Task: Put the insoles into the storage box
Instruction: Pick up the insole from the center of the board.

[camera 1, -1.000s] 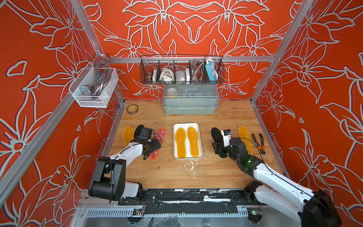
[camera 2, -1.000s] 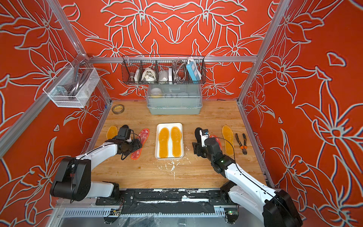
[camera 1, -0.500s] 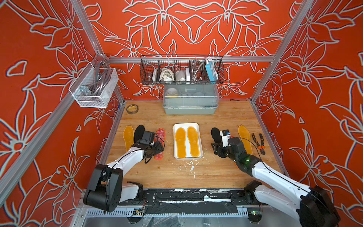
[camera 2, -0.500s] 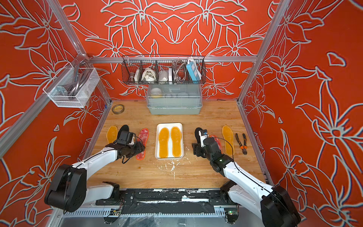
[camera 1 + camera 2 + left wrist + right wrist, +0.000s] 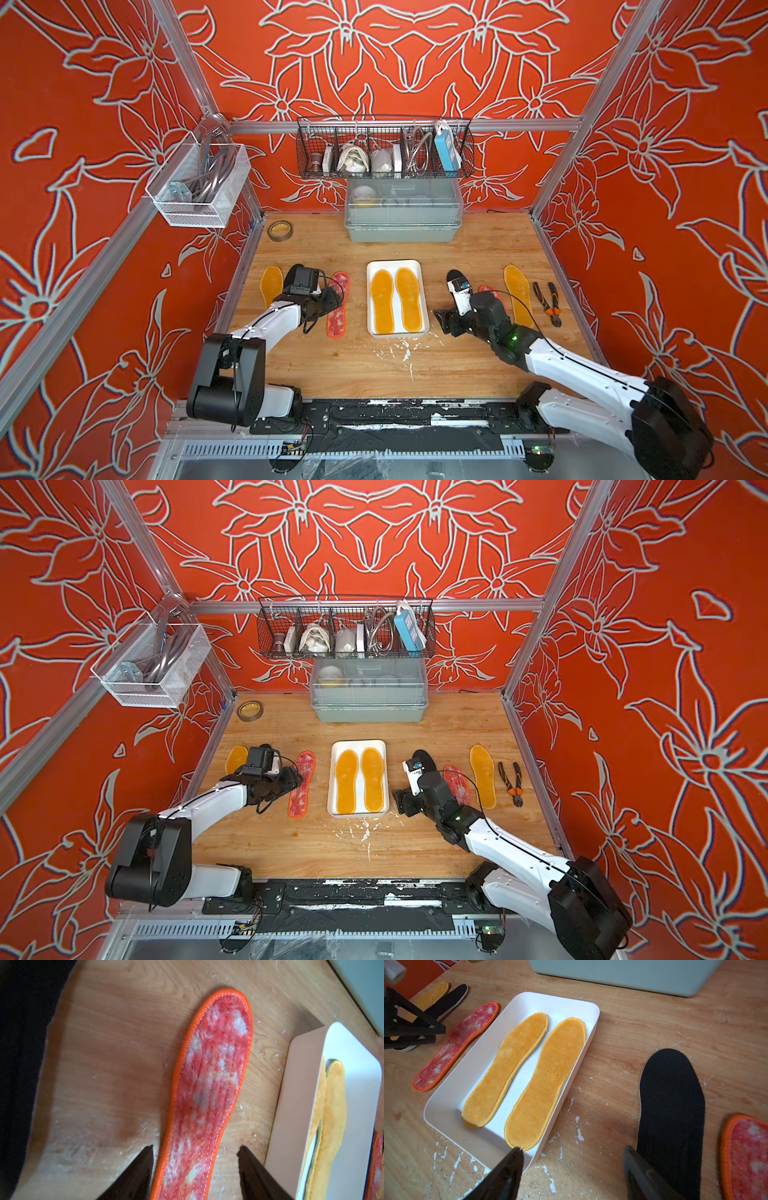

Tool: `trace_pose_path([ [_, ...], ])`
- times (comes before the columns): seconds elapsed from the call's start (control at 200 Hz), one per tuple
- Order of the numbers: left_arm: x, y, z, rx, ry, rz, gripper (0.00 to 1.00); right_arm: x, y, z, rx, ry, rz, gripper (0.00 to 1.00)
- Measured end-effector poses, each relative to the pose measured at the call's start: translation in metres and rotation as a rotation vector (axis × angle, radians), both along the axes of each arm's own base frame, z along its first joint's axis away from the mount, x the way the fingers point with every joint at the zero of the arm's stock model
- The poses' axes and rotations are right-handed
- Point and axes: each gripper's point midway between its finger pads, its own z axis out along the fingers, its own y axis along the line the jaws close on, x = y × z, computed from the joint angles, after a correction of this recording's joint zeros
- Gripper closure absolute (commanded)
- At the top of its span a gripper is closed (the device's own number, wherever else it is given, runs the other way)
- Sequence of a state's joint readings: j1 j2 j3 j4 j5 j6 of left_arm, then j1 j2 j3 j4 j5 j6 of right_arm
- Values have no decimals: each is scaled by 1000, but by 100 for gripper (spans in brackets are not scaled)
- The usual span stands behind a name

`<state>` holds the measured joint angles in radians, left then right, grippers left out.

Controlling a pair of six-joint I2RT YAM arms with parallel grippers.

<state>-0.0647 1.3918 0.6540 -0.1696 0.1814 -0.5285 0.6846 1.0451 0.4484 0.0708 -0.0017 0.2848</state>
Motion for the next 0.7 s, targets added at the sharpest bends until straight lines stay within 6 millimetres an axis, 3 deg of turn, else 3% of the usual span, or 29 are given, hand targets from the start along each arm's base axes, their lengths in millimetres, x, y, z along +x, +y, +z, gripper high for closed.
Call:
trace_pose_path([
  [0.26, 8, 6, -9, 42, 24, 7, 35, 0, 6, 1, 4, -1, 24, 21],
  [0.465, 9, 12, -19, 81, 49, 19, 44, 1, 7, 0, 3, 4, 28, 20],
  [0.56, 12, 13, -20, 96, 50, 15, 50, 1, 8, -4, -3, 16, 31, 20],
  [0.701, 16, 12, -23, 106, 51, 16, 72, 1, 8, -5, -6, 19, 31, 20],
])
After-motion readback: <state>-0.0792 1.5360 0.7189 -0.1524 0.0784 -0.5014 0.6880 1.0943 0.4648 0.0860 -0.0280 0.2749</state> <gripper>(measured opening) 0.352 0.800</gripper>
